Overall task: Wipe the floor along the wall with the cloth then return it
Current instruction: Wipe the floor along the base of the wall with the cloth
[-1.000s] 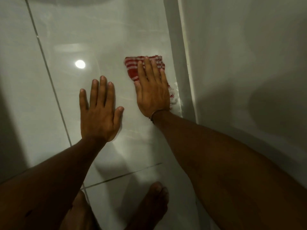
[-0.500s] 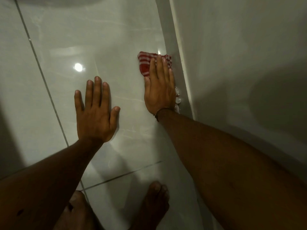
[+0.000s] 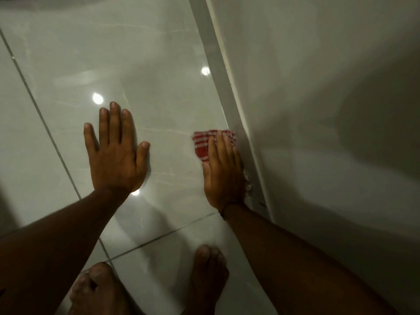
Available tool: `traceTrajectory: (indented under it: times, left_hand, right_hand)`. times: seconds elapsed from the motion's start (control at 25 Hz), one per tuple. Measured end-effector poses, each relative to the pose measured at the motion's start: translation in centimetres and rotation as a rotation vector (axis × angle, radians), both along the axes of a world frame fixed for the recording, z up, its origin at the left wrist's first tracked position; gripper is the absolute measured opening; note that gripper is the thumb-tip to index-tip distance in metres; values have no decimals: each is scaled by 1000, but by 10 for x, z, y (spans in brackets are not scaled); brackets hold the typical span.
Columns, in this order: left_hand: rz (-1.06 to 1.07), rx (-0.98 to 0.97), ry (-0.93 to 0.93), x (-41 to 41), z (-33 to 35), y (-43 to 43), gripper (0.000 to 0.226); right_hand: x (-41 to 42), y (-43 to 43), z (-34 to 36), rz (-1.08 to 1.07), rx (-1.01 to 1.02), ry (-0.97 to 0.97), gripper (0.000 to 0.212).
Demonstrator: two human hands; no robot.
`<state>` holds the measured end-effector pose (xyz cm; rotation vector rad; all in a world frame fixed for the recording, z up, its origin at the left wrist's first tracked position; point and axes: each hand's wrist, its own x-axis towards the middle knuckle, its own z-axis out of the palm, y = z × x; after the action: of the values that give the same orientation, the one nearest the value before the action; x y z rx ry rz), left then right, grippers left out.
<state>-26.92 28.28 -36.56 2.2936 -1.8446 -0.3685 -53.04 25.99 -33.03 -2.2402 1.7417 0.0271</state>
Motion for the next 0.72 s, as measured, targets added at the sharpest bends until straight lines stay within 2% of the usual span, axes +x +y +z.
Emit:
traceTrajectory:
  times: [0.2, 0.48, 0.72]
  left_hand:
    - [6, 19, 17, 0, 6, -1, 81]
    - [2, 43, 13, -2, 9, -2, 81]
    - [4, 53, -17, -3, 9, -2, 81]
  right_hand:
    - [-41, 65, 0, -11, 39, 19, 60]
    - [-97, 157, 4, 5, 82, 151, 64]
    - [-100, 146, 9, 77, 94, 195, 63]
